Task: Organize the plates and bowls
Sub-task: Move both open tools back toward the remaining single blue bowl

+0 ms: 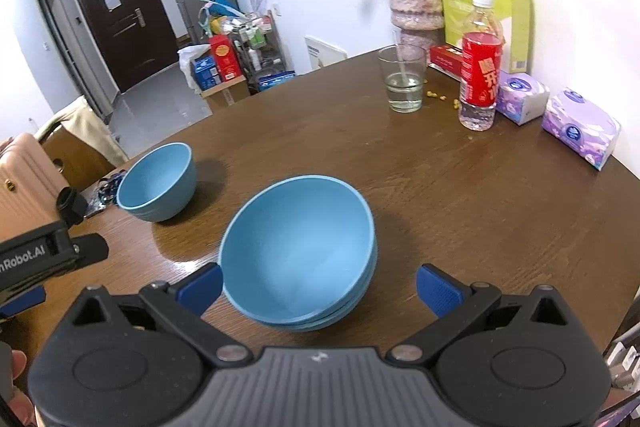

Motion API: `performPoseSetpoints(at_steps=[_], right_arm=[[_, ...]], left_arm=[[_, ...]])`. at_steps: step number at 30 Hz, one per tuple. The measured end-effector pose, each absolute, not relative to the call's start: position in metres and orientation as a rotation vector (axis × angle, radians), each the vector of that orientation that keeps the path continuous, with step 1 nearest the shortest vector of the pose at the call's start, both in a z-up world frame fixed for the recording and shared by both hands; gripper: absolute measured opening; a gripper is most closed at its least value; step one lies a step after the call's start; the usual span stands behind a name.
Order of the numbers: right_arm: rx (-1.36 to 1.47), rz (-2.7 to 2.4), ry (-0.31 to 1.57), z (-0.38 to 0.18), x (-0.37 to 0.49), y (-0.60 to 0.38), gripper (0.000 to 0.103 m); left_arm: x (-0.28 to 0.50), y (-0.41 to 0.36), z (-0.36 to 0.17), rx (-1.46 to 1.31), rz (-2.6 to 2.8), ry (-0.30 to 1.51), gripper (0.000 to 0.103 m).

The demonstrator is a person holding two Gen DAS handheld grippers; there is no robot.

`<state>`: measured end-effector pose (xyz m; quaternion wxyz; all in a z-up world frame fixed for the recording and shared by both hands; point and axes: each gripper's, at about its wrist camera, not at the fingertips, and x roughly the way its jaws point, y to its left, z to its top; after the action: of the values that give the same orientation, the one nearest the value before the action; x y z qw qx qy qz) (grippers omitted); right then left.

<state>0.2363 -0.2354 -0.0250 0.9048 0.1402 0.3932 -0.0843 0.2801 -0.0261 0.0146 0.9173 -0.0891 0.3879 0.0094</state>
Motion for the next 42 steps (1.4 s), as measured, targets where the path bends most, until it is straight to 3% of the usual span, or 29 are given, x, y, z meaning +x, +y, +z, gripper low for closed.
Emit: performPoseSetpoints(at_steps=[20, 42], right_arm=[[0.252, -0.082, 0.805, -0.011, 0.245, -0.199, 0.103], [0.240, -0.073, 0.795, 0.003, 0.300, -0.142, 0.103]], left_arm=[[0.266, 0.023, 0.030, -0.254, 0.136, 0.763, 0.103], [0.311, 0.088, 0.039, -0.279, 0.134, 0.750, 0.103]])
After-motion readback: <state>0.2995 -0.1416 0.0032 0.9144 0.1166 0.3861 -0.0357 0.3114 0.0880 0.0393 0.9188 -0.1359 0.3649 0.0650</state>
